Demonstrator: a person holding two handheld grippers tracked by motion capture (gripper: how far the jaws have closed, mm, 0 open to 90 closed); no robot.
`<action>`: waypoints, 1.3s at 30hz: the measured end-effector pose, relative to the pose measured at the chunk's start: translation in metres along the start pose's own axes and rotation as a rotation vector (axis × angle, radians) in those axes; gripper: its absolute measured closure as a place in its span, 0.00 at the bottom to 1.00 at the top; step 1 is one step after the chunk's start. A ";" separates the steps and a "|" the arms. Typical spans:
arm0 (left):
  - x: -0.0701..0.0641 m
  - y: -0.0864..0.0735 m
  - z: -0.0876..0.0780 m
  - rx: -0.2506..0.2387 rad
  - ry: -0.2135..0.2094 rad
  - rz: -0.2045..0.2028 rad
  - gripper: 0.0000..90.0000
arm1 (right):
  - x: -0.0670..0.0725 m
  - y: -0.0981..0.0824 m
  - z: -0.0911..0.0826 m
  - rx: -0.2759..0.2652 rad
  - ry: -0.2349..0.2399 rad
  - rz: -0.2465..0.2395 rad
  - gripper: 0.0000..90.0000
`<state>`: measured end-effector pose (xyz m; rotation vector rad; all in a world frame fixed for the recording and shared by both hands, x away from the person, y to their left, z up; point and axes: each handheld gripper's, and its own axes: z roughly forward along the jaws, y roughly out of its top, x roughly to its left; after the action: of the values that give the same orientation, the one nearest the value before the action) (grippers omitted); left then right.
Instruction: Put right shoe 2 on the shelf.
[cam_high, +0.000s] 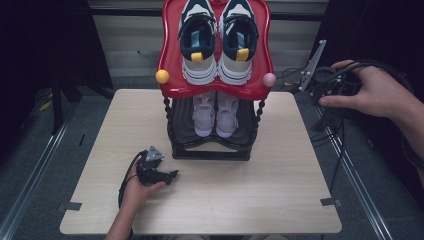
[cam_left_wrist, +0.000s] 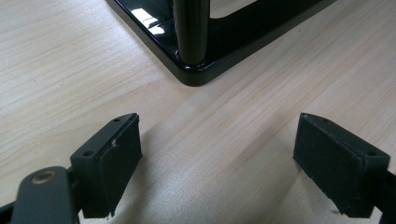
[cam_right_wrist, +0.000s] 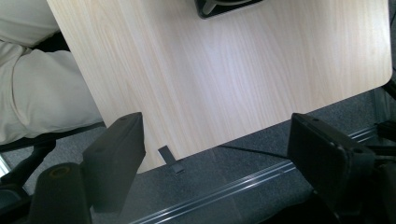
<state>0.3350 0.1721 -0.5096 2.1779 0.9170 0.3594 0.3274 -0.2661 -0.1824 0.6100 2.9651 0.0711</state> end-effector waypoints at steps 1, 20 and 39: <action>0.000 0.000 0.000 0.000 0.000 0.000 0.16 | 0.000 0.000 0.001 0.004 0.002 0.002 0.21; 0.000 0.000 0.000 -0.004 0.002 -0.003 0.16 | 0.006 -0.004 0.040 0.012 0.023 -0.007 0.21; 0.000 0.000 0.000 -0.004 0.002 -0.003 0.16 | 0.010 -0.007 0.088 0.054 0.056 -0.019 0.21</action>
<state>0.3350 0.1719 -0.5098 2.1725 0.9192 0.3617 0.3257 -0.2665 -0.2710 0.5959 3.0348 0.0071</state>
